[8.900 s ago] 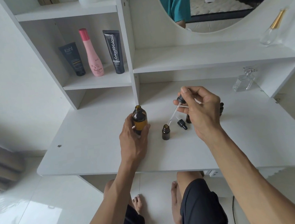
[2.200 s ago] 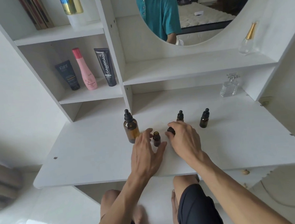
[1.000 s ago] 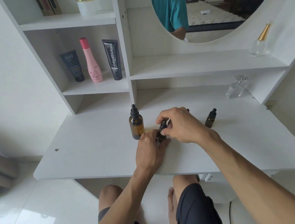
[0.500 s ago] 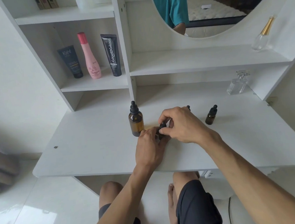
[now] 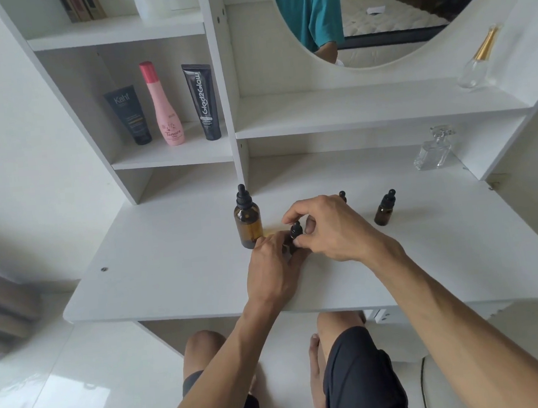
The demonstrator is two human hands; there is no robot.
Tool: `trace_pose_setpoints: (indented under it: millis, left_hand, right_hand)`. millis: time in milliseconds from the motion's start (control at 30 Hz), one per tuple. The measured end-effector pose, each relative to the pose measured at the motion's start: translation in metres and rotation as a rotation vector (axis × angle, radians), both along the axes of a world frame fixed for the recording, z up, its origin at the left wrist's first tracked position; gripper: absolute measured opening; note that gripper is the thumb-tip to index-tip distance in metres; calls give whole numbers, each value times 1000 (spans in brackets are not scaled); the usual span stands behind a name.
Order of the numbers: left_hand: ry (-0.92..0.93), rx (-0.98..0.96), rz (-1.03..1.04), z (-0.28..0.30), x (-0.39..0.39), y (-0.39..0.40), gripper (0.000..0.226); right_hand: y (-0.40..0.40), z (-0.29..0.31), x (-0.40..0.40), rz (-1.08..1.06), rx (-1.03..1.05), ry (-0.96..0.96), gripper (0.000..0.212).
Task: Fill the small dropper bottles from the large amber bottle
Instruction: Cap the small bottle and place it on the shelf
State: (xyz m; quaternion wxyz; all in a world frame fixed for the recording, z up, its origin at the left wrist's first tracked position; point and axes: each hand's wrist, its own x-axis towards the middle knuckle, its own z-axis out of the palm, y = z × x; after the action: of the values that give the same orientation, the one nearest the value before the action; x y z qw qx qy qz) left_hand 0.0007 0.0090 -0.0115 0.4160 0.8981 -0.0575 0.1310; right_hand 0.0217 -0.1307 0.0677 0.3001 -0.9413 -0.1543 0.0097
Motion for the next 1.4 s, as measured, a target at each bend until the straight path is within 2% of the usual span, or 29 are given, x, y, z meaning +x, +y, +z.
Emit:
trace_pose_setpoints:
  millis: [67,400,833,967,1233,1400]
  left_hand:
    - [2,-3,0,-1,0,0,25]
    - [1,-6,-12,-2,0,0,22]
    - [33,11,12,1,0,-1,19]
    - [30,14,17,2,-1,-2,25]
    - [29,38,18,3,-2,-1,17]
    - [0,44,-14,-1,-3,2,24]
  right_hand:
    - [1,-1,0,-21,-14,-21,24]
    - [-1,-5,1,-33,10,-7,31]
    - [4,-12,1,-48,-6,-38,24]
    - [4,-11,1,-54,-11,-41,24]
    - [3,-18,-2,-68,45,-32,17]
    - [-3,-17,-4,-119,121,-40,17]
